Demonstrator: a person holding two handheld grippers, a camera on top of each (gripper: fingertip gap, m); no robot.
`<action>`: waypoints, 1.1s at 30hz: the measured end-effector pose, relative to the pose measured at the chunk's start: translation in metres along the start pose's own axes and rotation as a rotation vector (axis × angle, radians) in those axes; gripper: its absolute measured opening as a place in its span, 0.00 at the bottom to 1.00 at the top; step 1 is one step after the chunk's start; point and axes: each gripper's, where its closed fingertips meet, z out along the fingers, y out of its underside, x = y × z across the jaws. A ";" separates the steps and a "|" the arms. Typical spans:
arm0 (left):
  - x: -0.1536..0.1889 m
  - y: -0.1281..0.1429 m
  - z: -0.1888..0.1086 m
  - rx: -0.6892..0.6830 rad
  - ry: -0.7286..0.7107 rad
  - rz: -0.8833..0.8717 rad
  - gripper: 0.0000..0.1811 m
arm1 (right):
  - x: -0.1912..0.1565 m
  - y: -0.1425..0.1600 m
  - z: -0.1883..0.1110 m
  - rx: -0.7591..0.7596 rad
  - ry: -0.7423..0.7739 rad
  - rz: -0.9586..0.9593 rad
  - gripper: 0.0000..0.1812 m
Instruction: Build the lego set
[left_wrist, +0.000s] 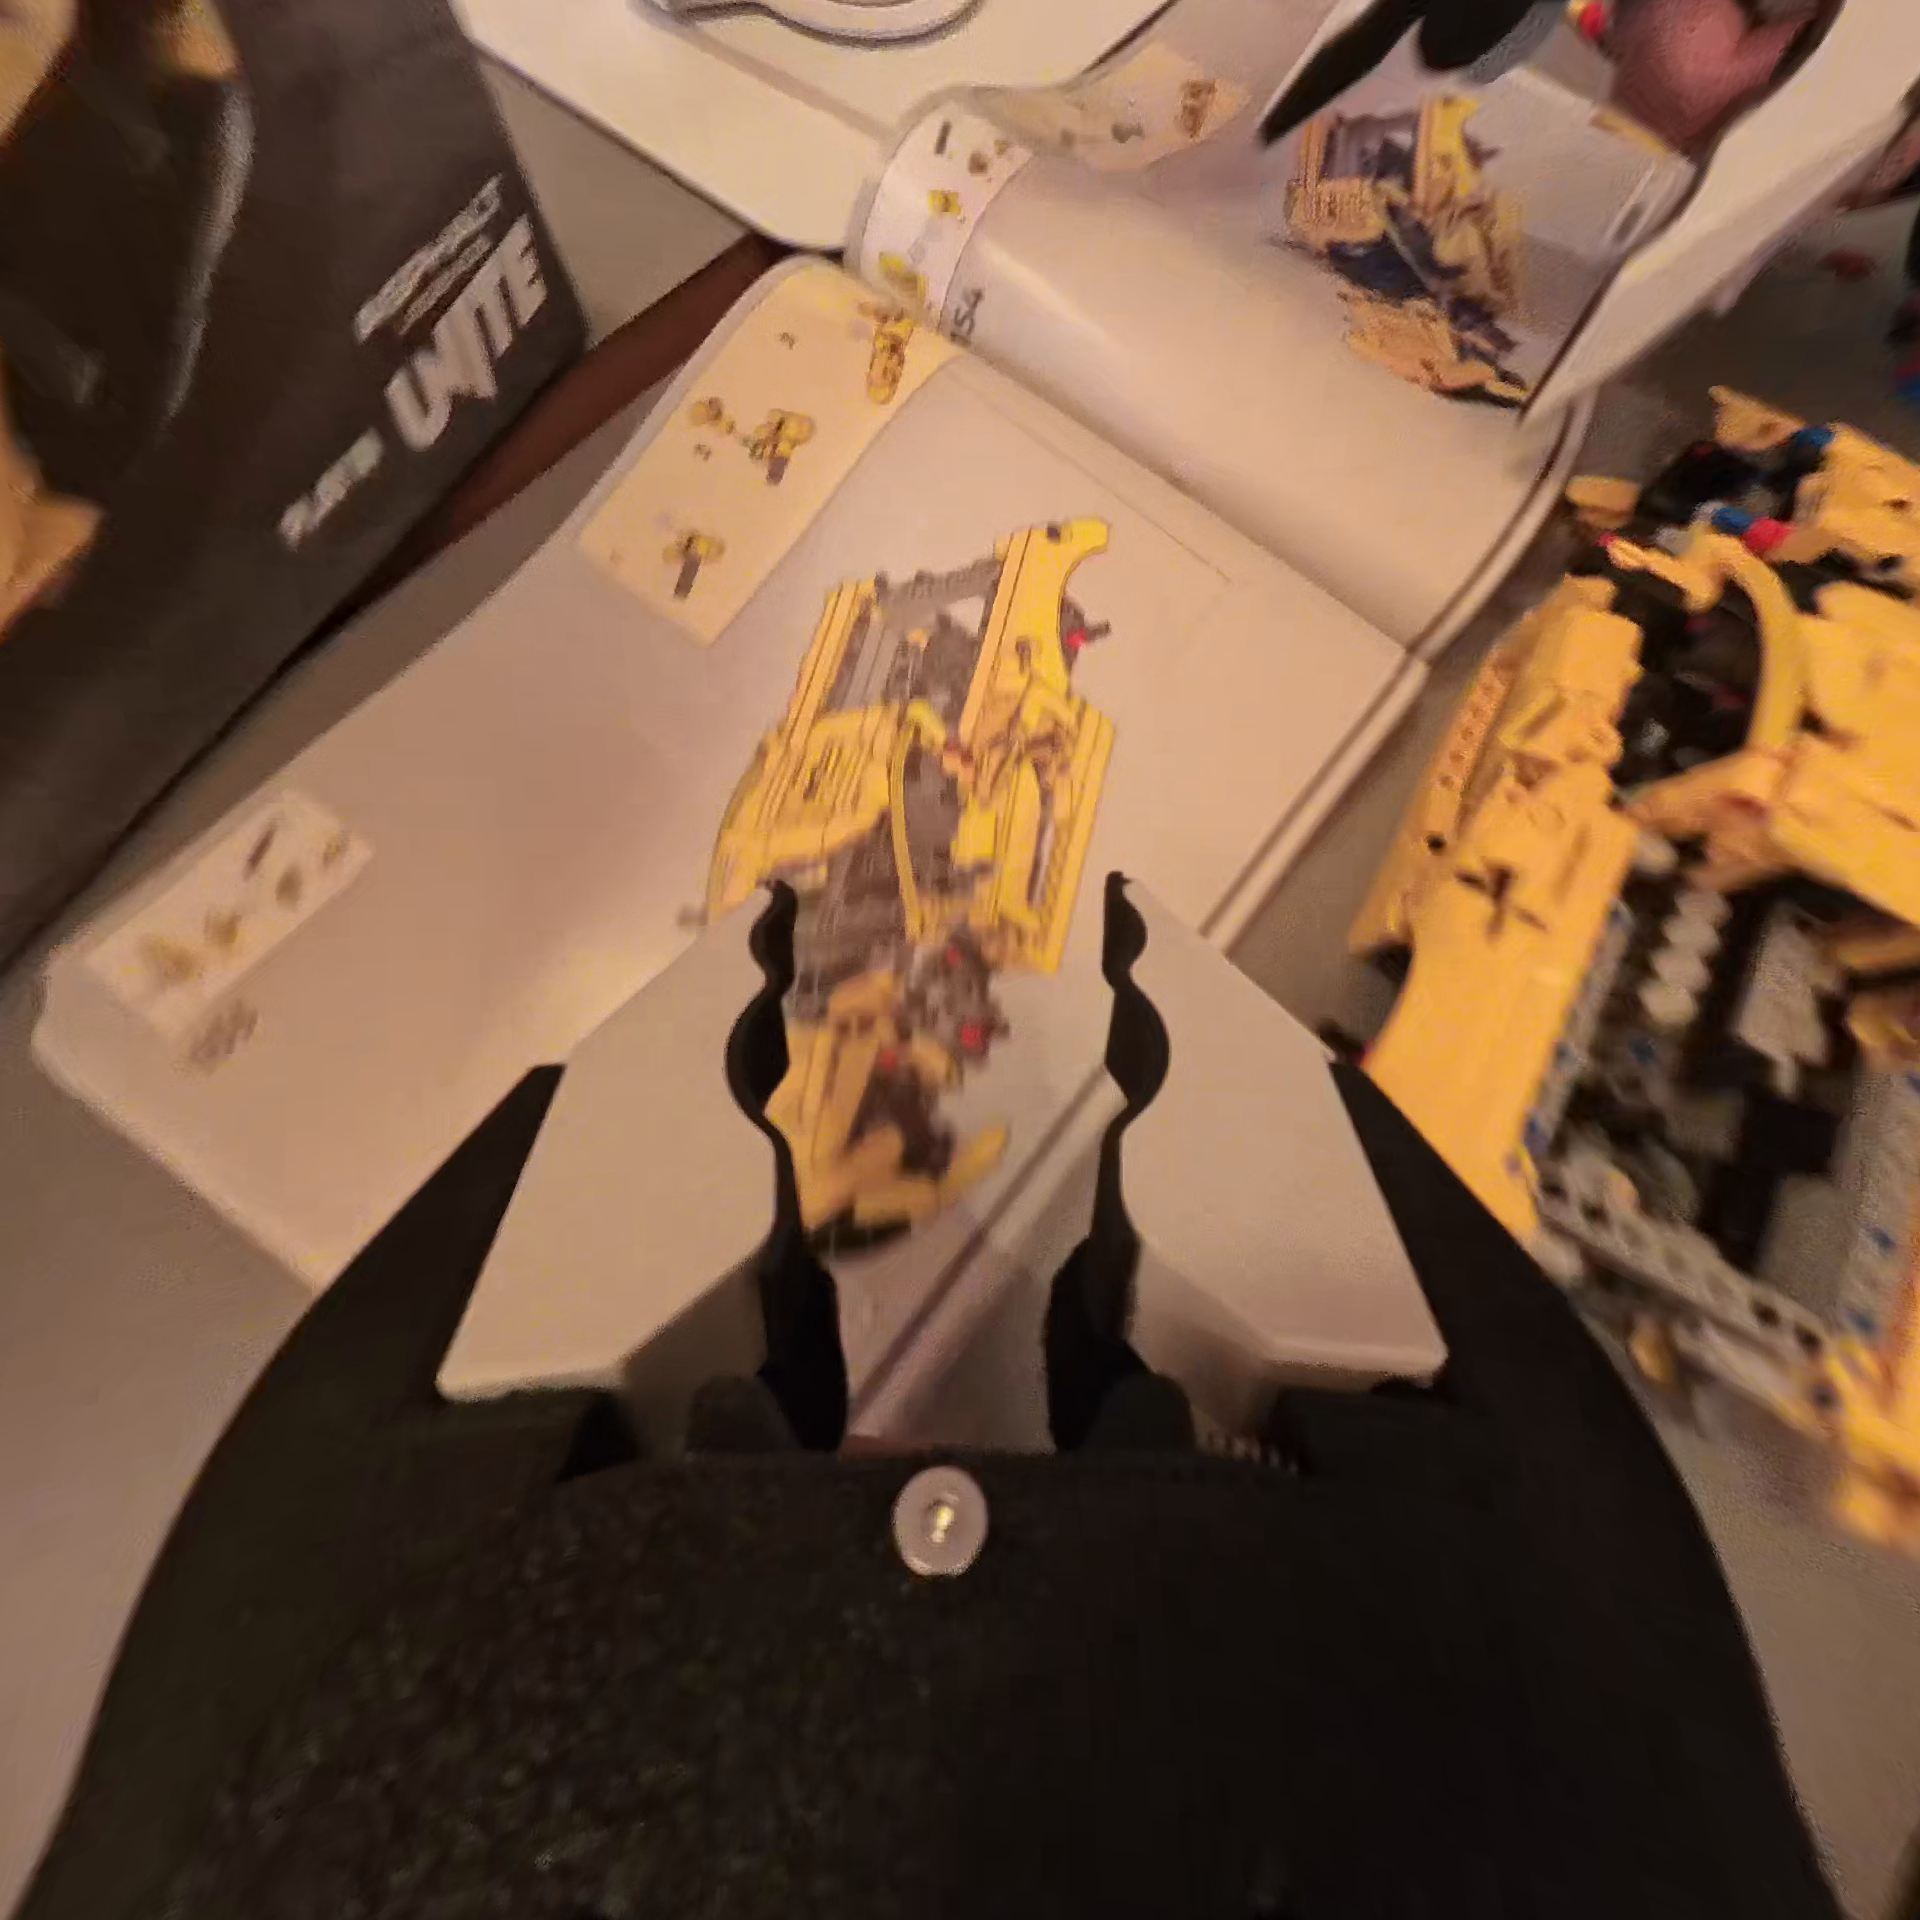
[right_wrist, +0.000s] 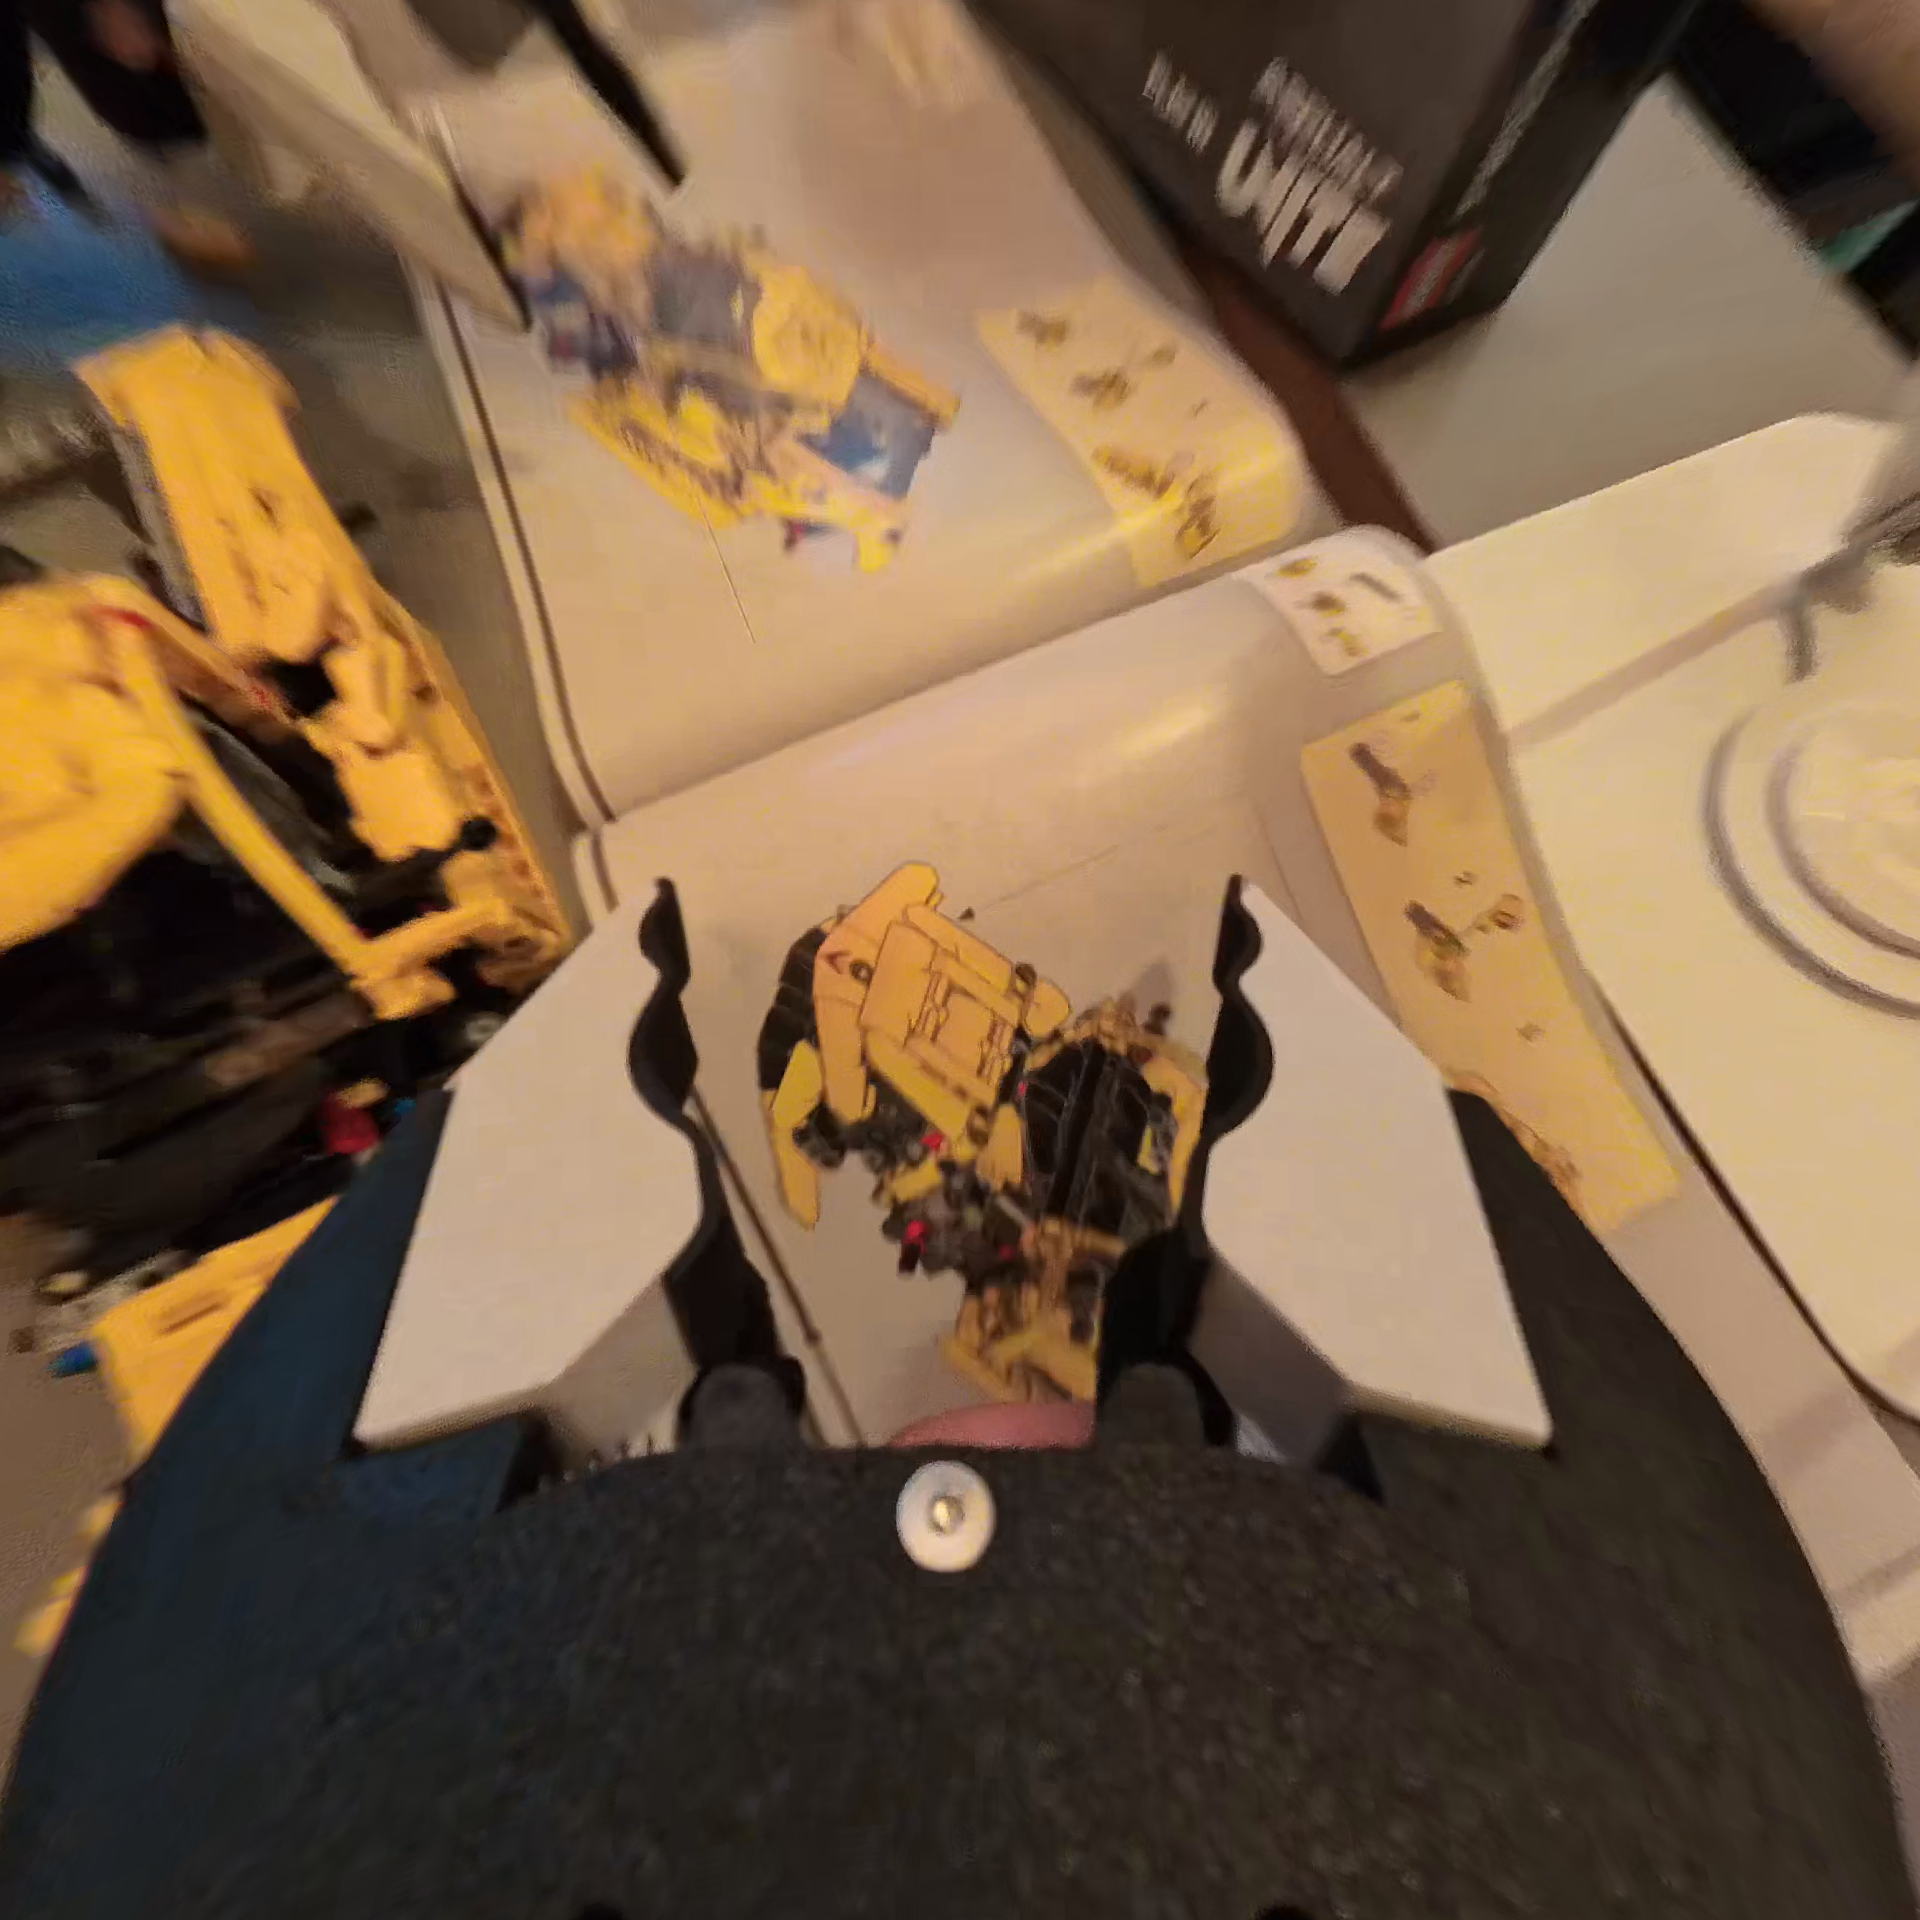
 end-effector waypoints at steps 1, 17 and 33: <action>-0.002 0.009 -0.016 0.009 -0.007 -0.029 0.33 | -0.001 -0.008 -0.016 0.054 0.019 0.031 0.53; 0.074 0.095 -0.146 0.137 0.116 0.164 0.25 | -0.147 0.035 -0.103 0.456 0.260 0.443 0.36; 0.096 0.135 -0.086 -0.281 0.316 0.504 0.03 | -0.162 0.028 -0.097 0.493 0.160 0.415 0.34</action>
